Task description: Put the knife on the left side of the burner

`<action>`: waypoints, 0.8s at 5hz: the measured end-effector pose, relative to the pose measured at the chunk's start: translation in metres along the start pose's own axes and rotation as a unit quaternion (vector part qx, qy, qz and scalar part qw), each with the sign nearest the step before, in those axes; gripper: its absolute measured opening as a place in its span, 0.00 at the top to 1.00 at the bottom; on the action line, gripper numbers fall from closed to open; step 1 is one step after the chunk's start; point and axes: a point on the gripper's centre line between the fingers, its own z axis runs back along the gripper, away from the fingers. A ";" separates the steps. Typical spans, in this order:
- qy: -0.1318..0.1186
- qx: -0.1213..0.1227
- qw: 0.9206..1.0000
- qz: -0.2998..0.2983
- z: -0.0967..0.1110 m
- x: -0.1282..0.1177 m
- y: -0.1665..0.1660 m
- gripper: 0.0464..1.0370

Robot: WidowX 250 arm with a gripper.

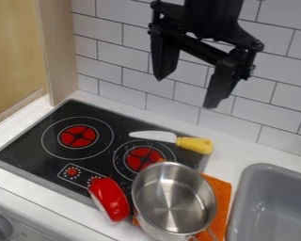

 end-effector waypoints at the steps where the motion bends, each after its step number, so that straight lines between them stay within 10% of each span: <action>1: 0.029 0.004 0.999 -0.013 -0.015 -0.010 0.000 0.04; 2: 0.038 0.005 0.993 -0.112 -0.036 0.001 0.007 0.04; 4: 0.017 -0.051 0.954 -0.294 -0.078 0.067 0.030 0.04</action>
